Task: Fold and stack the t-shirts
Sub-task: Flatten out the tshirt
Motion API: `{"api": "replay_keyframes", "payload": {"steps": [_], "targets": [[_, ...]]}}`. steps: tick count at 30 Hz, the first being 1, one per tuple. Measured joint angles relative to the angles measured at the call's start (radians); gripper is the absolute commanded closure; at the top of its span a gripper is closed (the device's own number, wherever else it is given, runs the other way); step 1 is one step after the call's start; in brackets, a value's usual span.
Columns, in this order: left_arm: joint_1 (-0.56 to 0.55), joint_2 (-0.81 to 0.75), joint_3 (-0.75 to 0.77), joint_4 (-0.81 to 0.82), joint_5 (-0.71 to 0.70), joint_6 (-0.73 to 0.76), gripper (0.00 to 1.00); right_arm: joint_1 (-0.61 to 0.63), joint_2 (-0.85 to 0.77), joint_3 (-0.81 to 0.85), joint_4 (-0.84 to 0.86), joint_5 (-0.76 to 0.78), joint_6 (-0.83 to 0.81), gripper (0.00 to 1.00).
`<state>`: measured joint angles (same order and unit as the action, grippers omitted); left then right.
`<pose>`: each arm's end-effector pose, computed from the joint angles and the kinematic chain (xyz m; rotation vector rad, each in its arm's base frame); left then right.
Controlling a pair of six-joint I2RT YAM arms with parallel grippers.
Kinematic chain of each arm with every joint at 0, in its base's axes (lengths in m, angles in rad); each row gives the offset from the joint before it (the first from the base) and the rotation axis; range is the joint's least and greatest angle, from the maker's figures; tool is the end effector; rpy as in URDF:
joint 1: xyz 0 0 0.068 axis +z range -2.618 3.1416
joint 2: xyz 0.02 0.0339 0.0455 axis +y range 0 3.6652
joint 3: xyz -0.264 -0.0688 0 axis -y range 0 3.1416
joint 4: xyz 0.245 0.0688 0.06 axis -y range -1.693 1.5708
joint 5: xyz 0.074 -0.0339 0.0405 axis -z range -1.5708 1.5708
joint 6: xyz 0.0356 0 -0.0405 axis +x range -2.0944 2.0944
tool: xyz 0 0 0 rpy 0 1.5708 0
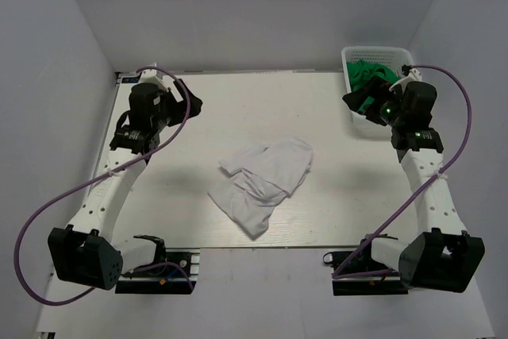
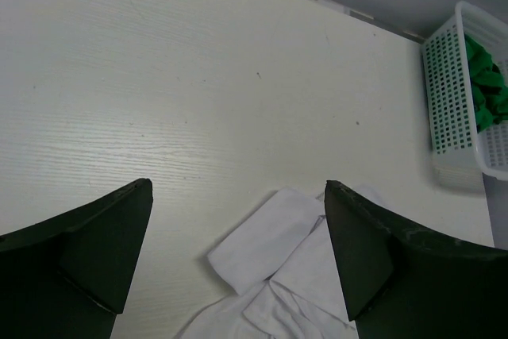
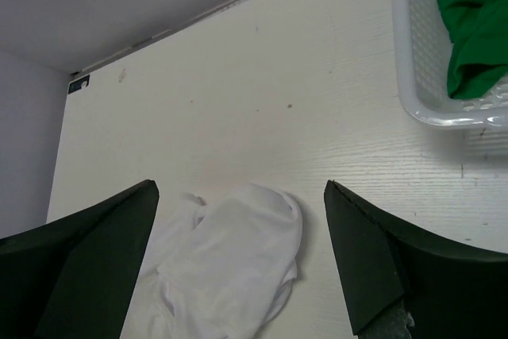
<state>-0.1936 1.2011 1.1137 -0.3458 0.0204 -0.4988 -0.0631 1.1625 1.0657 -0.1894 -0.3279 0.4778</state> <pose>0.2681 -0.0533 0.3520 -0.2961 2.0126 -0.4608 0.2683 -0.0055 0.3614 0.2764 1.8626 0.5904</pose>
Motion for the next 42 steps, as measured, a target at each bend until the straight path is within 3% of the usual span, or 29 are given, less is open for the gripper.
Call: {"api": "replay_keyframes", "payload": {"steps": [9, 14, 18, 24, 27, 30, 42], "targets": [[-0.01, 0.128, -0.047, -0.006, 0.109, -0.02, 0.01, 0.034, 0.061, -0.008, -0.1, 0.03, -0.068, 0.1], [-0.041, 0.308, -0.097, -0.012, 0.223, -0.029, 0.06, 0.158, 0.071, -0.117, -0.139, -0.006, -0.071, 0.1], [-0.097, 0.36, -0.177, -0.012, 0.28, -0.042, 0.11, 0.27, 0.077, -0.178, -0.182, -0.012, -0.075, 0.1], [-0.158, 0.404, -0.194, 0.022, 0.303, -0.063, 0.28, 0.378, 0.148, -0.264, -0.186, -0.042, -0.069, 0.1], [-0.169, 0.407, -0.194, 0.048, 0.296, -0.08, 0.5, 0.423, 0.18, -0.271, -0.198, -0.034, -0.067, 0.1], [-0.177, 0.407, -0.194, 0.075, 0.285, -0.094, 0.98, 0.446, 0.179, -0.271, -0.193, -0.015, -0.065, 0.1], [-0.178, 0.334, -0.194, 0.116, 0.249, -0.087, 1.0, 0.504, 0.183, -0.283, -0.176, 0.053, -0.074, 0.11]]}}
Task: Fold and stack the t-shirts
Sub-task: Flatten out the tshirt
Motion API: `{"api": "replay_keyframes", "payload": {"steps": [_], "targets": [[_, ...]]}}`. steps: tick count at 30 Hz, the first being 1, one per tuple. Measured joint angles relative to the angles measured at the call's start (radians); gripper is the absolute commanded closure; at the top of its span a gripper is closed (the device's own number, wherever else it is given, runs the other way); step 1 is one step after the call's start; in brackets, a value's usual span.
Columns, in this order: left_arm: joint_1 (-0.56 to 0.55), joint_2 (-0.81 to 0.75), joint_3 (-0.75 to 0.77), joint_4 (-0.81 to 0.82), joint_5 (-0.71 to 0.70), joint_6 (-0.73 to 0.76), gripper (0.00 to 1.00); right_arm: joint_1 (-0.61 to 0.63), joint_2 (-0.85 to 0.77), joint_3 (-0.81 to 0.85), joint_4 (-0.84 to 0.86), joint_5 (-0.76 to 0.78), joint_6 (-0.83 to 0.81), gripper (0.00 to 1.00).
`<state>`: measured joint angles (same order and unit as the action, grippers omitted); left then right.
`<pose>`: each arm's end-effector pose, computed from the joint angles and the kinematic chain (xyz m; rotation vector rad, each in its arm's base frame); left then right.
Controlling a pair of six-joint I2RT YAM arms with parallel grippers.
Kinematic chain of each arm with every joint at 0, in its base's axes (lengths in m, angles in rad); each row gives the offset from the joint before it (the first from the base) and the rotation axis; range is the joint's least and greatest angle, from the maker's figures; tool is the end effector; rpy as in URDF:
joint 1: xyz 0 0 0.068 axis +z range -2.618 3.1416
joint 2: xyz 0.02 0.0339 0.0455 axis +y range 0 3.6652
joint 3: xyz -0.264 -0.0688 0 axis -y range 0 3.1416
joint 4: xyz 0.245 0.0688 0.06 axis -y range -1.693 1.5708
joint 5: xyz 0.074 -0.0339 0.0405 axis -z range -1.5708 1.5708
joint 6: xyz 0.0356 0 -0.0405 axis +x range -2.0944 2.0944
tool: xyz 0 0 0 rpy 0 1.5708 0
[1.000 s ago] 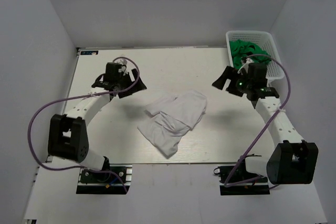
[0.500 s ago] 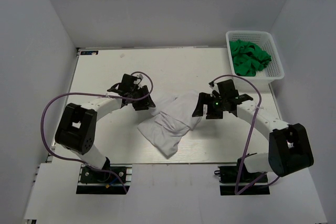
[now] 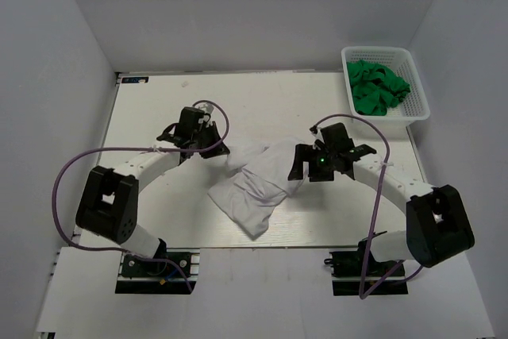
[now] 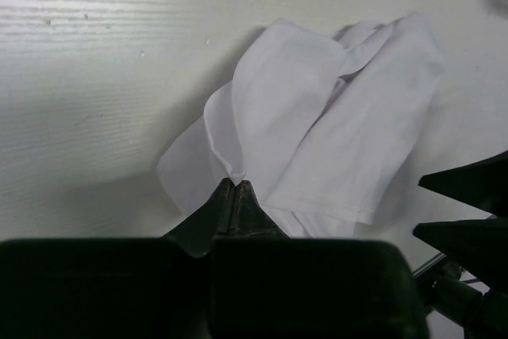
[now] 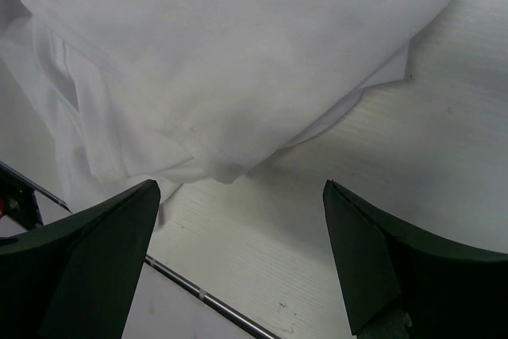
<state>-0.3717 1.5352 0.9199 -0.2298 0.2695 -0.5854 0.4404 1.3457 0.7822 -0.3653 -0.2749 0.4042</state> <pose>0.2921 -0.1240 0.2039 -0.1396 2.5161 -0.7428 0.2357 0.1217 0.2040 -0.1656 2.5810 0.6781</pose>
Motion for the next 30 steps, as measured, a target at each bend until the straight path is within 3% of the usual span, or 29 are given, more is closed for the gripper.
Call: {"api": "replay_keyframes", "payload": {"steps": [6, 13, 18, 30], "targets": [[0.0, -0.06, 0.01, 0.02, 0.002, 0.011, 1.0, 0.026, 0.069, 0.001, 0.011, 0.06, -0.011, 0.13], [-0.002, -0.076, 0.008, 0.028, 0.01, 0.013, 1.0, 0.023, 0.13, 0.044, 0.09, 0.154, 0.006, 0.23], [-0.002, -0.09, 0.007, 0.029, 0.026, 0.013, 1.0, 0.02, 0.15, 0.064, 0.174, 0.18, 0.016, 0.24], [-0.003, -0.13, -0.01, 0.035, 0.032, 0.013, 1.0, 0.018, 0.213, 0.101, 0.175, 0.302, 0.029, 0.22]]}}
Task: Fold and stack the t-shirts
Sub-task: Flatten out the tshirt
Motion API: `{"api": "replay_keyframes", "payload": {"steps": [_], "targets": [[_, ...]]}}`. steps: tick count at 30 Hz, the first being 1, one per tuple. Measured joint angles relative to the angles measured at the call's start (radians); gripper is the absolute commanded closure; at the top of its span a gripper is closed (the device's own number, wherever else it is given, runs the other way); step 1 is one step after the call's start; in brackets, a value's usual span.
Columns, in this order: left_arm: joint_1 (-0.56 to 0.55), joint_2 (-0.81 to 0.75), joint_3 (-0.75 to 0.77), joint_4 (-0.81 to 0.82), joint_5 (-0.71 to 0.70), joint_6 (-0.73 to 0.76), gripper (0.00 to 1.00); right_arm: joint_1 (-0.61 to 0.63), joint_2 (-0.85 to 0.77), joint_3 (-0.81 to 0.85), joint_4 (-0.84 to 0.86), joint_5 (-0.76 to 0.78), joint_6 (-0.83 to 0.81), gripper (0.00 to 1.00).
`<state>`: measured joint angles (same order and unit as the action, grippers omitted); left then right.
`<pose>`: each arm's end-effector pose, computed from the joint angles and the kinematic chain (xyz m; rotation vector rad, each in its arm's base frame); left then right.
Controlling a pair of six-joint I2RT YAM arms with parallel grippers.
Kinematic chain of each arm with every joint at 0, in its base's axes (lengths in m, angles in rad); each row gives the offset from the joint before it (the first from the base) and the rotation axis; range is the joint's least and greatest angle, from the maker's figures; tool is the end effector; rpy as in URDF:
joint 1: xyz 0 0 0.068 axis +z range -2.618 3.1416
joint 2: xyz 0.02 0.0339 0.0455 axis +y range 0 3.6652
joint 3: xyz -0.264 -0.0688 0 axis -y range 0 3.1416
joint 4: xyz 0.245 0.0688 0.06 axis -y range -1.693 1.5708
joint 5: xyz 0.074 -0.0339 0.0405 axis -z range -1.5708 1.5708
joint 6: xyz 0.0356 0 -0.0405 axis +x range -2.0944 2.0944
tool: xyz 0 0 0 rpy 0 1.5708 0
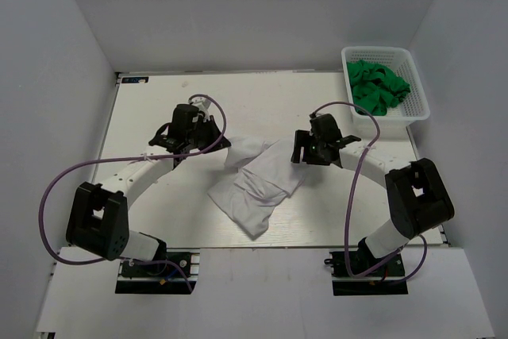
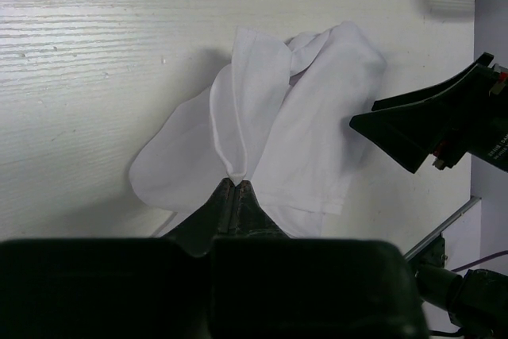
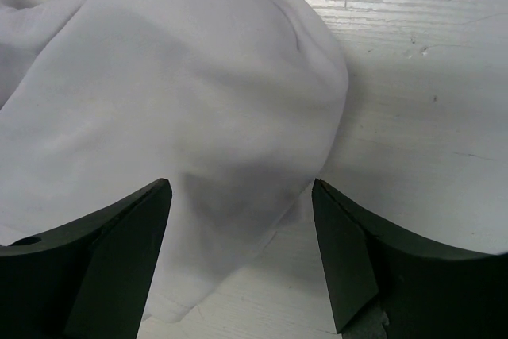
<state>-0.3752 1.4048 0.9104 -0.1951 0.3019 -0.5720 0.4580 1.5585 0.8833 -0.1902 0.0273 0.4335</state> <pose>0.2788 -0.1212 0.2417 -0.0633 2.3633 -0.8264 0.2844 0.1391 0.1877 -0.0178 2.4697 0.3615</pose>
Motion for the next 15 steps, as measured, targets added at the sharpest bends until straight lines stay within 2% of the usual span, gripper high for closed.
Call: {"api": "replay_keyframes", "payload": {"steps": [6, 7, 9, 10, 11, 12, 13, 15], "targets": [[0.0, -0.006, -0.005, 0.003, 0.001, 0.0, 1.0, 0.0, 0.0, -0.014, 0.005, 0.011, -0.006, 0.22], [0.0, -0.006, -0.005, 0.002, 0.002, 0.0, 1.0, 0.0, 0.0, -0.014, 0.011, 0.01, -0.008, 0.3], [0.0, -0.006, -0.005, 0.003, 0.002, 0.0, 1.0, 0.0, 0.002, -0.014, 0.028, 0.0, -0.018, 0.55], [0.0, -0.006, -0.006, 0.003, 0.002, 0.0, 1.0, 0.0, 0.004, -0.013, 0.039, -0.007, -0.021, 0.6], [0.0, -0.006, -0.006, 0.003, 0.003, 0.0, 1.0, 0.0, 0.007, -0.01, 0.042, -0.016, -0.018, 0.71], [0.0, -0.006, -0.006, 0.004, 0.002, 0.0, 1.0, 0.0, 0.01, -0.005, 0.047, -0.024, -0.018, 0.89], [0.0, -0.006, -0.006, 0.003, 0.002, 0.0, 1.0, 0.0, 0.011, -0.003, 0.053, -0.037, -0.023, 1.0], [0.0, -0.007, -0.006, 0.003, 0.001, 0.0, 1.0, -0.002, 0.008, -0.001, 0.071, -0.066, -0.014, 1.0]]}}
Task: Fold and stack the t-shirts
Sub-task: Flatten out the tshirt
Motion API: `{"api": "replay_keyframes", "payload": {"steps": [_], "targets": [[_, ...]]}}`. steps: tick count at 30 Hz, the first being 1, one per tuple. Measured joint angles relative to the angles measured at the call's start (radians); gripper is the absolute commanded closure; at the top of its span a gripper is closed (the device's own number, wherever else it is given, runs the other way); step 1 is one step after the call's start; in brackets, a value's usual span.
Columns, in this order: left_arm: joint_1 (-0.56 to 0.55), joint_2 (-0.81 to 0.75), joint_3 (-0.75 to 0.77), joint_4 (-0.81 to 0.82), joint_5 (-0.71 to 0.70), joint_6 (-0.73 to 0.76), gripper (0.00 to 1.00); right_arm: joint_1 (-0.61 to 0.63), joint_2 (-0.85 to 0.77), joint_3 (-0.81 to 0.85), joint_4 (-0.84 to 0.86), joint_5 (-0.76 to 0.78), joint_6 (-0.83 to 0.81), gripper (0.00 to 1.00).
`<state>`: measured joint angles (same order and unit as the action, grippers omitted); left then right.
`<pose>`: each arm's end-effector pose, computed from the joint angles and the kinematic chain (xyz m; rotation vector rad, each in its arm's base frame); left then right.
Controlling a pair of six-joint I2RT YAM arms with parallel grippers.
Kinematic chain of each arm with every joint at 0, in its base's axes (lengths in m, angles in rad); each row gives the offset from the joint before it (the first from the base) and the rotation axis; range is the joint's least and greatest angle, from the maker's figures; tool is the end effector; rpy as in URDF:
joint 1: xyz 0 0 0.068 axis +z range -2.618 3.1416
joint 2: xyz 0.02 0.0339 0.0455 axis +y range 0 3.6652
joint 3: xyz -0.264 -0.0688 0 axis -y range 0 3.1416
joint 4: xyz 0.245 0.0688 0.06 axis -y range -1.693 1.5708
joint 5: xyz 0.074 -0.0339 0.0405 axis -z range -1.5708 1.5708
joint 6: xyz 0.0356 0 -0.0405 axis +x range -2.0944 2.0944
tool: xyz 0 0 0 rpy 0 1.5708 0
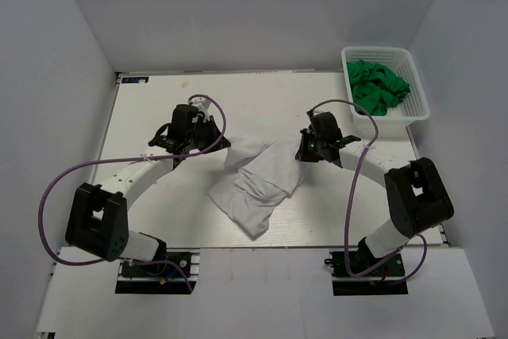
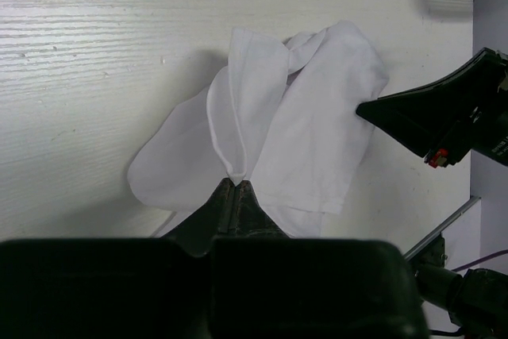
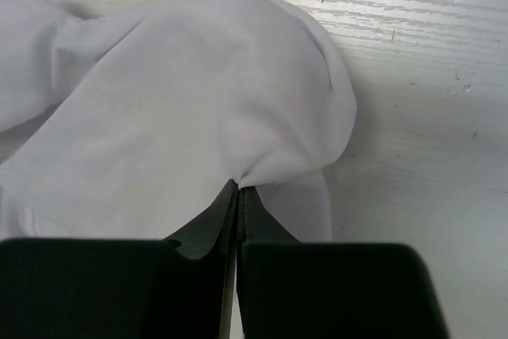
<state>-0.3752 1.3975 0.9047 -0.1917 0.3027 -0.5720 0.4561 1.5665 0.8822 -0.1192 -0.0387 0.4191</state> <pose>0.2774 -0.1207 0.2422 -0.0617 2.3583 -0.8287 0.2891 0.1434 0.1902 -0.0638 2.4225 0.4570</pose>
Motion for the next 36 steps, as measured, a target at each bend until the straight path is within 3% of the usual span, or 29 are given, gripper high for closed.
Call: {"api": "replay_keyframes", "payload": {"steps": [7, 17, 26, 36], "targets": [[0.0, -0.021, 0.045, -0.045, -0.056, 0.015, 1.0, -0.002, -0.136, 0.017, -0.029, 0.09, -0.003, 1.0], [-0.001, -0.102, 0.416, -0.127, -0.343, 0.074, 1.0, -0.008, -0.406, 0.339, -0.091, 0.332, -0.127, 1.0], [-0.001, -0.221, 0.623, -0.1, -0.488, 0.199, 1.0, -0.01, -0.492, 0.593, -0.097, 0.376, -0.305, 1.0], [-0.004, -0.305, 0.729, -0.056, -0.499, 0.318, 1.0, -0.008, -0.515, 0.806, -0.13, 0.322, -0.477, 1.0]]}}
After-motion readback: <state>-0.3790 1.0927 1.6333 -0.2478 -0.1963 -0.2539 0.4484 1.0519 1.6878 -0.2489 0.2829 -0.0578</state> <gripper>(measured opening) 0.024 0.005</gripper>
